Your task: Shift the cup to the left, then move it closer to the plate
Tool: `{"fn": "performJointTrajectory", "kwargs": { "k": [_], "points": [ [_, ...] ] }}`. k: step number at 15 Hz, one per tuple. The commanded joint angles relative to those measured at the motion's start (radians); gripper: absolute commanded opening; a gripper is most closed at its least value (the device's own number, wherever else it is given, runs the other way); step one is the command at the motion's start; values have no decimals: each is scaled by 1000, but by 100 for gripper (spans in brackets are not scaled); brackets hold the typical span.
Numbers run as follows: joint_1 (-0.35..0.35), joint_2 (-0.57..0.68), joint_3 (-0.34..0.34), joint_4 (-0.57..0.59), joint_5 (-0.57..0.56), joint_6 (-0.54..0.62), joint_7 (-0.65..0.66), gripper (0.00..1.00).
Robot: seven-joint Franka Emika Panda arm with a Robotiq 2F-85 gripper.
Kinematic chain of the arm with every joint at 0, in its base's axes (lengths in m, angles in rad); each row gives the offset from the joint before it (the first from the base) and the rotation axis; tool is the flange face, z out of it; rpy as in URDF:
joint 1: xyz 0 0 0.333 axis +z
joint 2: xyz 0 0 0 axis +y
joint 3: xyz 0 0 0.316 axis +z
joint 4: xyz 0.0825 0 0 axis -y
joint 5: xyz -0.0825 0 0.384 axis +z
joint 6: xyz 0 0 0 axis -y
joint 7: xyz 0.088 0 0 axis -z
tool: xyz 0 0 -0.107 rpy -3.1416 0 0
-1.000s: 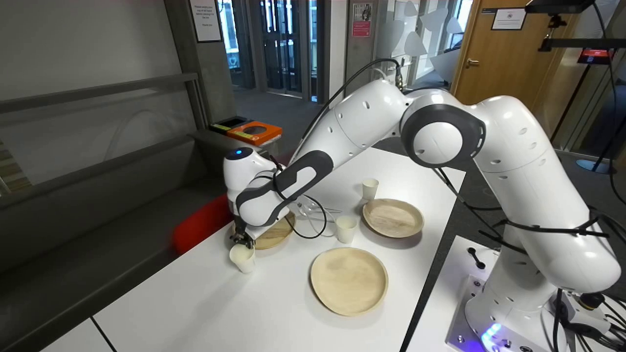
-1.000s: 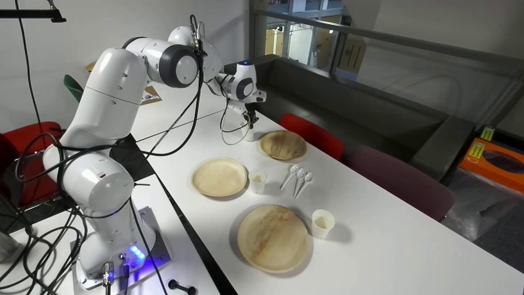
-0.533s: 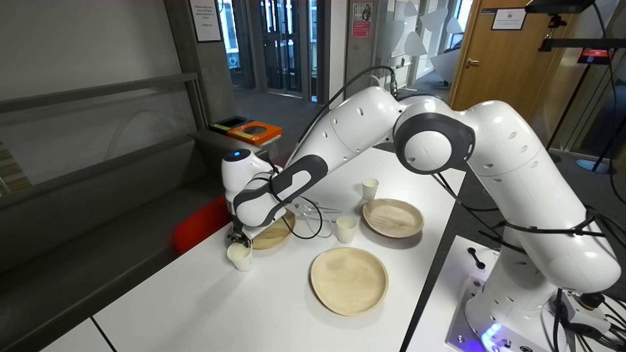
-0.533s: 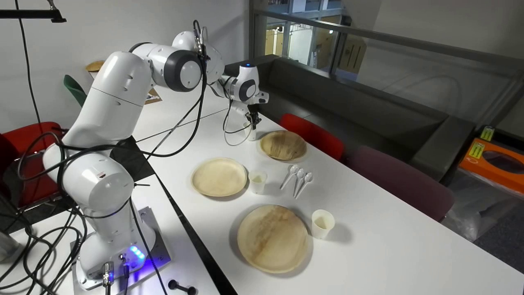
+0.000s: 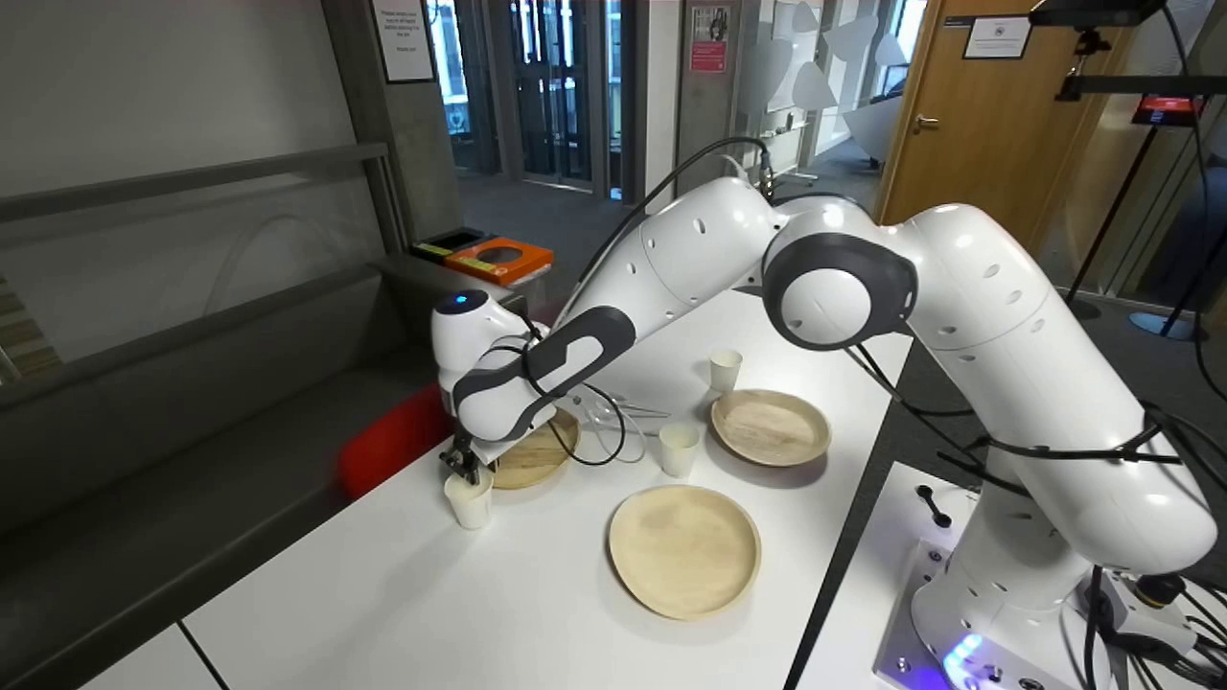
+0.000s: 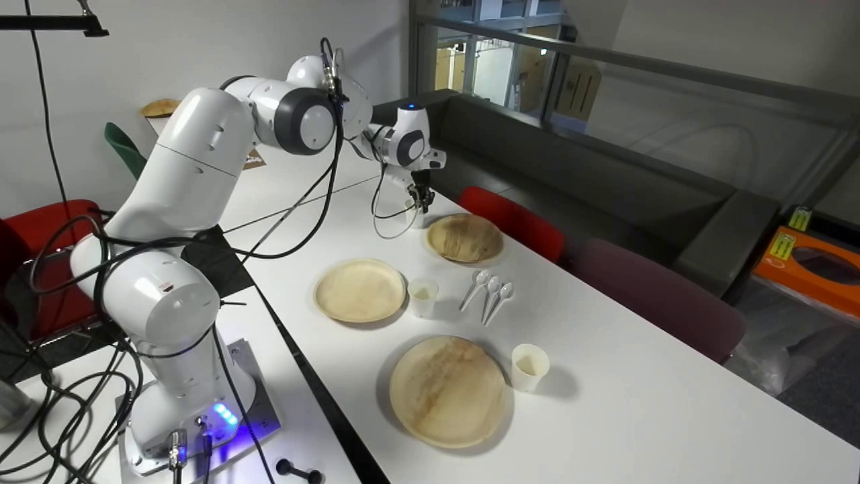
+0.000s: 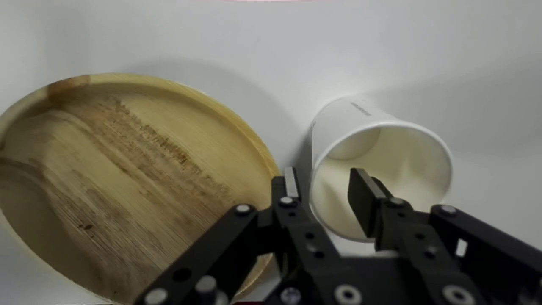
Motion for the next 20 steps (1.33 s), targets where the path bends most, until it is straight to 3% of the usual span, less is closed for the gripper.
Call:
{"fn": "performJointTrajectory", "kwargs": {
  "k": [1, 5, 10, 15, 20],
  "points": [
    [-6, -14, 1, 14, 0, -46, -2, 72],
    [-12, -87, 2, -70, -7, -7, -16, 100],
    [3, -220, -33, -216, -45, -69, 25, 100],
    [23, -366, -105, -444, -268, -151, 135, 100],
    [-23, -485, -108, -686, -451, -85, 174, 100]
  ]
}}
